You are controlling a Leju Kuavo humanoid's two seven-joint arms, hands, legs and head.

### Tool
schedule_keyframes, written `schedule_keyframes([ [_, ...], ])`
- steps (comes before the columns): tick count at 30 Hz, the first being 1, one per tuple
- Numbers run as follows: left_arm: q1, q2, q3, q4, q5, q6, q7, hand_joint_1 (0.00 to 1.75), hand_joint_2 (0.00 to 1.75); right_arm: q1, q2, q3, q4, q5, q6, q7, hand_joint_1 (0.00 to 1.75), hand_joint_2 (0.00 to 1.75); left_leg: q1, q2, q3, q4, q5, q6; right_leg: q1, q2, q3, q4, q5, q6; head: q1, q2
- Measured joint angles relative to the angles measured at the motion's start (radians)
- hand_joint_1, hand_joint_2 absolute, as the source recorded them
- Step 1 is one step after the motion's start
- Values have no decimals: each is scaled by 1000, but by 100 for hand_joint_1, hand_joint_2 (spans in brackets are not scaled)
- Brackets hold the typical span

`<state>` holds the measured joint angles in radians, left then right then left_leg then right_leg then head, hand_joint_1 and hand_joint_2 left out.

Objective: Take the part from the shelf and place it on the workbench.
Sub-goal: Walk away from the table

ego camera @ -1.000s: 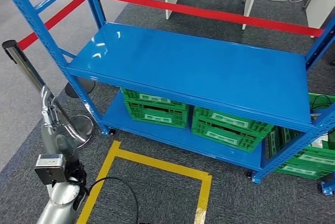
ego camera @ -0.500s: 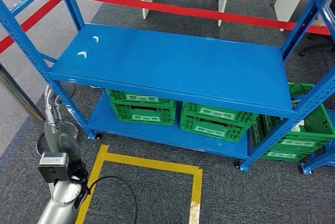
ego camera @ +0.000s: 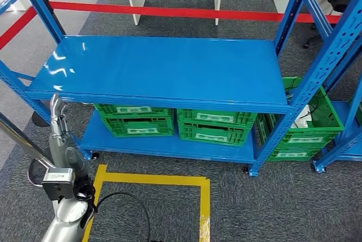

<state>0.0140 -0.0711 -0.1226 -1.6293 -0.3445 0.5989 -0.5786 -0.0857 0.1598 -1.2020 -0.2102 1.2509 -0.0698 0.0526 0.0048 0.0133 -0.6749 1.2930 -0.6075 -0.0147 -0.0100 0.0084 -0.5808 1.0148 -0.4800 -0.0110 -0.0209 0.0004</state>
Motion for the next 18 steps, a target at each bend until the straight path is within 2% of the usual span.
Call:
schedule_keyframes([
  [1, 1, 2, 0, 0, 0, -2, 0, 0, 0, 0, 0, 0, 0, 0, 0, -3, 0, 0, -1, -1, 19, -44, 32, 7, 2, 4, 1, 0, 0, 0, 0, 0],
  [3, 1, 5, 0, 0, 0, -3, -1, 0, 0, 0, 2, 0, 0, 0, 0, -8, 0, 0, -7, -6, 85, -184, 98, 27, 6, 10, 3, 0, 0, 0, 0, 0],
  [4, 1, 6, -1, -1, 0, -4, -1, 0, 0, 0, 4, 0, 0, 0, 0, -10, 0, 0, -10, -8, 111, -242, 117, 33, 7, 12, 2, 1, 0, 2, 0, 0],
  [5, 1, 7, -1, -1, 0, -4, -1, 0, 0, 0, 5, 0, 1, 0, 0, -11, 0, 0, -13, -10, 124, -274, 120, 39, 7, 13, 1, 0, -1, 7, 0, 0],
  [8, 3, 8, -1, -3, 0, -6, -2, 0, 0, 1, 6, 0, 1, 0, 0, -13, 0, 0, -13, -11, 134, -306, 116, 50, 5, 9, -6, 14, 14, 28, 0, 0],
  [9, 4, 8, 0, -3, 0, -7, -2, 0, 0, 2, 6, 0, 1, 1, 0, -14, 0, 0, -10, -10, 142, -312, 119, 54, 5, 7, -13, 30, 11, 34, 1, 0],
  [11, 6, 7, 0, -3, 0, -7, -2, 0, 0, 1, 5, 0, 0, 1, 1, -14, 0, 0, -7, -8, 152, -315, 122, 57, 3, 4, -51, 101, -39, 44, 8, 0],
  [13, 10, 7, 0, -3, 0, -7, -2, 0, 0, 1, 5, 0, 0, 1, 1, -14, 0, 0, -6, -5, 154, -314, 119, 56, -1, 2, -112, 219, -97, 54, 13, 0],
  [14, 13, 7, 1, -3, 0, -7, -2, 0, 0, 3, 4, 0, 0, 1, 2, -14, 0, 0, -6, -4, 156, -313, 116, 55, -4, 1, -135, 256, -108, 57, 13, 0],
  [15, 16, 6, 1, -3, 0, -7, -2, 0, 0, 5, 4, 0, 0, 1, 2, -14, 0, 0, -4, -4, 159, -313, 112, 52, -6, 0, -142, 259, -99, 60, 13, 0],
  [16, 19, 6, 1, -3, 0, -7, -2, 0, 0, 6, 3, 0, 0, 1, 2, -14, 0, 0, -1, -4, 165, -311, 107, 48, -9, -2, -128, 223, -70, 63, 13, 0],
  [18, 21, 6, 1, -3, 0, -7, -2, 0, 0, 7, 0, 0, 0, 2, 2, -15, 0, 0, 5, -4, 179, -308, 92, 36, -14, -7, -72, 97, 0, 70, 14, 0],
])
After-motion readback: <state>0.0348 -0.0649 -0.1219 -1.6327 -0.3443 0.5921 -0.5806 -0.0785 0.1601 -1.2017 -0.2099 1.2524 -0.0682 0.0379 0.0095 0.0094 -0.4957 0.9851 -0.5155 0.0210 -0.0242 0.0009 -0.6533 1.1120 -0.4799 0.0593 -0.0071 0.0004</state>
